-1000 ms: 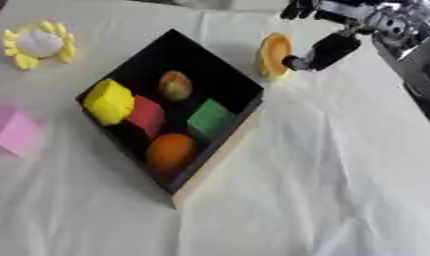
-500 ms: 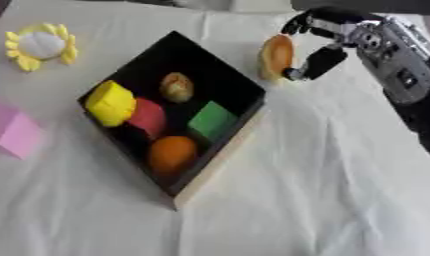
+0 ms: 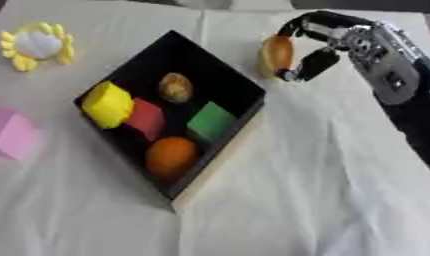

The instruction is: Pick up objects on the table and place them in the box.

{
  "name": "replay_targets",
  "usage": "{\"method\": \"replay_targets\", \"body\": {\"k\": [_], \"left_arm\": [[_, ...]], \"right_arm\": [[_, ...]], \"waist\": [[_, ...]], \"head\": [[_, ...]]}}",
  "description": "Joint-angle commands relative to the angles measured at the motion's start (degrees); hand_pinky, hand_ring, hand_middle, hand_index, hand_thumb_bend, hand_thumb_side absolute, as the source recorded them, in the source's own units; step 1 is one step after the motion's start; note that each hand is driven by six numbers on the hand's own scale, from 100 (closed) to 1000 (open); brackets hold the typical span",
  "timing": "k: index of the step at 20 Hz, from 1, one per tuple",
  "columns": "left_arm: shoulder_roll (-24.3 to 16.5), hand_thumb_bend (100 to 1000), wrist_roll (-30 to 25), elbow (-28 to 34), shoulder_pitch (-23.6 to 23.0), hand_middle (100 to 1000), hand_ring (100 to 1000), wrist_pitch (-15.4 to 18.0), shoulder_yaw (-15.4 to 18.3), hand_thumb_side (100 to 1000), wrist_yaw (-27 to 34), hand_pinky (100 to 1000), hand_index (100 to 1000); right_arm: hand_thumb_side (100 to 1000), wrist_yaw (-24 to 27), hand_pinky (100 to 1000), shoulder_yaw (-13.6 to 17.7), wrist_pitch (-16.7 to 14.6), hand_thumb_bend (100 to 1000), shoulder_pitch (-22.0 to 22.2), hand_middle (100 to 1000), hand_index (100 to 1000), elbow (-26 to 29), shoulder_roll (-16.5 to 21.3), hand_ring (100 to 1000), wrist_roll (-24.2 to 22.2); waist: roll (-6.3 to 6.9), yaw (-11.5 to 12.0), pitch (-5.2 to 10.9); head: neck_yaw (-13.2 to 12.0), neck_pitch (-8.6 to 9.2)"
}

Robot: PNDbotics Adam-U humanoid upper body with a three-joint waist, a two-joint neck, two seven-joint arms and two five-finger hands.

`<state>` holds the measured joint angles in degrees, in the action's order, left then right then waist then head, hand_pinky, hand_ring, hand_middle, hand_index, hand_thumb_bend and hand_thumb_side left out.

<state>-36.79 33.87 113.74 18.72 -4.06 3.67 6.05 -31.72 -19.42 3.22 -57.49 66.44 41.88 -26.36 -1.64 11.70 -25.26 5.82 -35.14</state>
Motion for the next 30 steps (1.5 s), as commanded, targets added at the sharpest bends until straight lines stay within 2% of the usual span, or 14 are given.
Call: {"method": "replay_targets", "body": {"k": [1, 9, 12, 13, 15, 16, 18, 19, 21, 26, 27, 28, 29, 30], "left_arm": [[-1.1, 100, 0.0, 0.9, 0.6, 721, 720, 0.0, 0.3, 604, 0.2, 822, 880], [-0.8, 100, 0.0, 0.9, 0.8, 722, 719, -0.1, 0.3, 605, 0.3, 822, 880], [-0.9, 100, 0.0, 0.9, 1.0, 722, 719, -0.1, 0.3, 603, 0.3, 823, 880], [-0.9, 100, 0.0, 0.9, 1.1, 722, 719, -0.1, 0.3, 603, 0.3, 823, 880], [-0.9, 100, 0.1, 0.9, 1.2, 722, 719, -0.1, 0.3, 603, 0.3, 823, 880], [-0.9, 100, 0.1, 0.9, 1.1, 722, 719, -0.1, 0.3, 603, 0.3, 823, 880], [-0.9, 100, 0.1, 0.9, 1.2, 722, 719, -0.1, 0.3, 604, 0.3, 823, 880], [-0.9, 100, 0.1, 0.9, 1.2, 722, 719, -0.1, 0.3, 604, 0.3, 823, 880], [-0.8, 100, 0.1, 0.9, 1.2, 722, 719, -0.1, 0.3, 605, 0.4, 824, 880], [-0.8, 100, 0.1, 0.9, 1.1, 720, 716, -0.2, 0.3, 606, 0.5, 824, 878], [-0.8, 100, 0.1, 0.9, 1.1, 720, 716, -0.2, 0.3, 606, 0.5, 824, 878], [-0.8, 100, 0.1, 0.9, 1.1, 719, 715, -0.2, 0.3, 607, 0.5, 824, 878], [-0.8, 100, 0.1, 0.8, 1.0, 719, 715, -0.2, 0.3, 607, 0.5, 824, 878], [-0.8, 100, 0.1, 0.8, 0.9, 718, 714, -0.2, 0.3, 606, 0.5, 824, 878]], "right_arm": [[274, -0.9, 885, 0.5, -0.4, 397, -1.0, 856, 900, -0.7, 0.6, 911, -0.1], [286, -2.0, 883, 0.2, -1.4, 387, -1.0, 851, 903, -2.8, -0.6, 916, -0.8], [260, -2.8, 878, 0.2, -1.5, 391, -1.1, 805, 892, -3.4, -0.9, 911, -0.5], [244, -3.2, 874, 0.2, -1.4, 386, -1.1, 762, 865, -3.7, -1.1, 904, -0.1], [143, -4.1, 858, 0.3, -1.3, 368, -1.2, 643, 766, -4.1, -1.4, 864, 1.3], [100, -4.6, 839, 0.4, -1.1, 358, -1.3, 555, 671, -4.2, -1.5, 815, 2.5], [100, -5.4, 817, 0.4, -0.4, 350, -1.3, 470, 551, -4.2, -1.6, 749, 5.4], [100, -5.9, 811, 0.4, -0.1, 338, -1.3, 458, 531, -4.1, -1.7, 734, 7.1], [100, -6.1, 782, 0.5, 0.5, 251, -1.3, 406, 462, -3.9, -1.8, 646, 10.4], [106, -4.9, 763, 0.1, 0.6, 129, -1.0, 389, 429, -3.0, -1.7, 590, 14.7], [123, -4.4, 761, 0.0, 0.5, 100, -0.9, 391, 432, -2.6, -1.6, 584, 14.8], [181, -3.7, 759, -0.1, 0.5, 100, -0.8, 394, 435, -2.1, -1.4, 579, 14.8], [131, -2.9, 757, -0.2, 0.4, 100, -0.7, 395, 435, -1.4, -1.2, 575, 14.4], [132, -2.1, 755, -0.3, 0.5, 100, -0.6, 395, 435, -0.6, -0.9, 570, 13.8]], "waist": [[0.60, 0.2, 0.11], [0.73, 0.4, -0.59], [0.80, 0.6, -0.70], [0.82, 0.6, -0.72], [0.85, 0.7, -0.73], [0.86, 0.7, -0.72], [0.86, 0.6, -0.67], [0.86, 0.6, -0.65], [0.88, 0.6, -0.58], [0.90, 0.5, -0.36], [0.91, 0.5, -0.29], [0.90, 0.4, -0.20], [0.90, 0.4, -0.08], [0.89, 0.3, 0.03]], "head": [[0.4, 1.04], [0.9, 1.18], [1.0, 1.25], [1.1, 1.29], [1.2, 1.36], [1.3, 1.32], [1.3, 1.21], [1.3, 1.17], [1.3, 1.16], [1.2, 1.04], [1.1, 1.01], [1.1, 0.95], [1.1, 0.87], [1.0, 0.77]]}}
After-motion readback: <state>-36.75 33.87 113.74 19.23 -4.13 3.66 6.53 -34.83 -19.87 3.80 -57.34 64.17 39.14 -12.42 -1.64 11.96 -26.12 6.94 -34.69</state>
